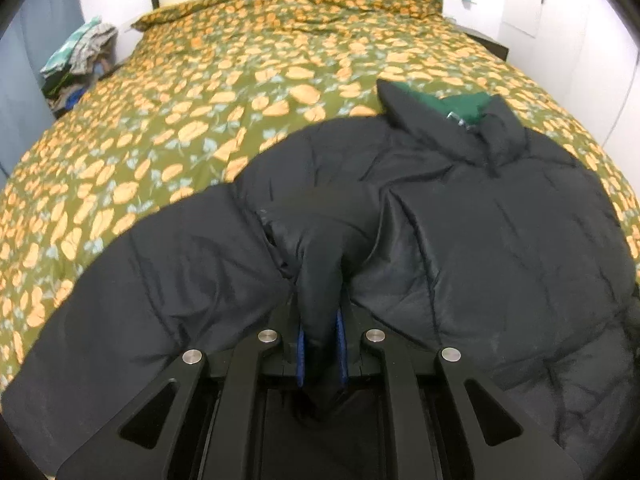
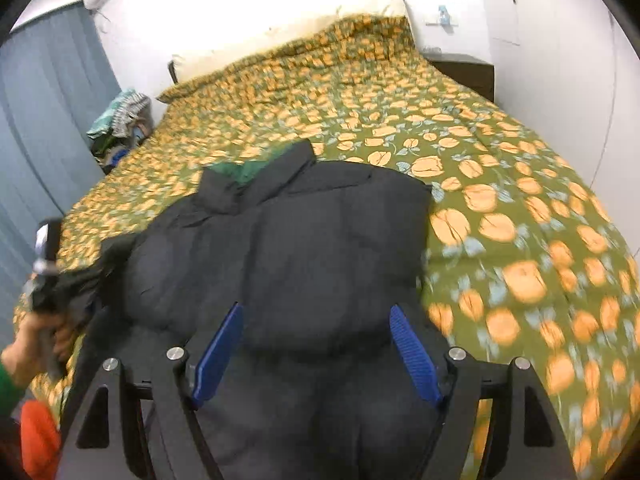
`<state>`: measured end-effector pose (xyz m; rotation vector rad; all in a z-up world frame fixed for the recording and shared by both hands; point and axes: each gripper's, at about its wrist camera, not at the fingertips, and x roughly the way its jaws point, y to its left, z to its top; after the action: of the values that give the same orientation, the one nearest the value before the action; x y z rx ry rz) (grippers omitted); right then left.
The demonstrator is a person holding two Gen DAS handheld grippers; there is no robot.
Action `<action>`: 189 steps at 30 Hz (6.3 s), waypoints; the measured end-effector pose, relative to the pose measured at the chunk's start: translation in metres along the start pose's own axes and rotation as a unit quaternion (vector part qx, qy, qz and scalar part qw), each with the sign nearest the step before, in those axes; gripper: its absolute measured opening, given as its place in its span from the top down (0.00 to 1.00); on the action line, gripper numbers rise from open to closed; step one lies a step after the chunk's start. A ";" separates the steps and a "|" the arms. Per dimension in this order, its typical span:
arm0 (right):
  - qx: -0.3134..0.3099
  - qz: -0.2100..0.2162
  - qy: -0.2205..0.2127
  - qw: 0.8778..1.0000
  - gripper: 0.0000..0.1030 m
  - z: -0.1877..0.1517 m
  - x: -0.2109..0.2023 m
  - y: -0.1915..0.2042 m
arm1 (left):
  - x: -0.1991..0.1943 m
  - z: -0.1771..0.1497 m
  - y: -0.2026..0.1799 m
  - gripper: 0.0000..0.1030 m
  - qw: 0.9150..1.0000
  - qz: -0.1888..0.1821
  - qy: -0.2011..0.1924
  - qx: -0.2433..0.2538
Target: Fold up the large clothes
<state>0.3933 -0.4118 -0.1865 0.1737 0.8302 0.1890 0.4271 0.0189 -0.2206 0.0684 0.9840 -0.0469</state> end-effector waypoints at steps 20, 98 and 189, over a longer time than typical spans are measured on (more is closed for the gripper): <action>-0.066 -0.006 0.156 0.986 0.25 0.008 0.115 0.006 | 0.031 -0.021 0.004 0.84 1.000 -0.009 -0.002 -0.007; -0.073 0.069 0.045 0.994 0.15 -0.162 -0.107 0.136 | -0.170 -0.139 0.320 0.09 0.969 0.118 -0.007 -0.215; 0.099 0.133 0.144 0.976 0.54 -0.120 0.032 0.148 | -0.210 -0.194 0.046 0.11 0.987 -0.130 -0.066 -0.071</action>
<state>0.3108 -0.2516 -0.2555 0.4532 1.1144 0.3899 0.1527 0.0820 -0.1509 -0.1922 0.8565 -0.2187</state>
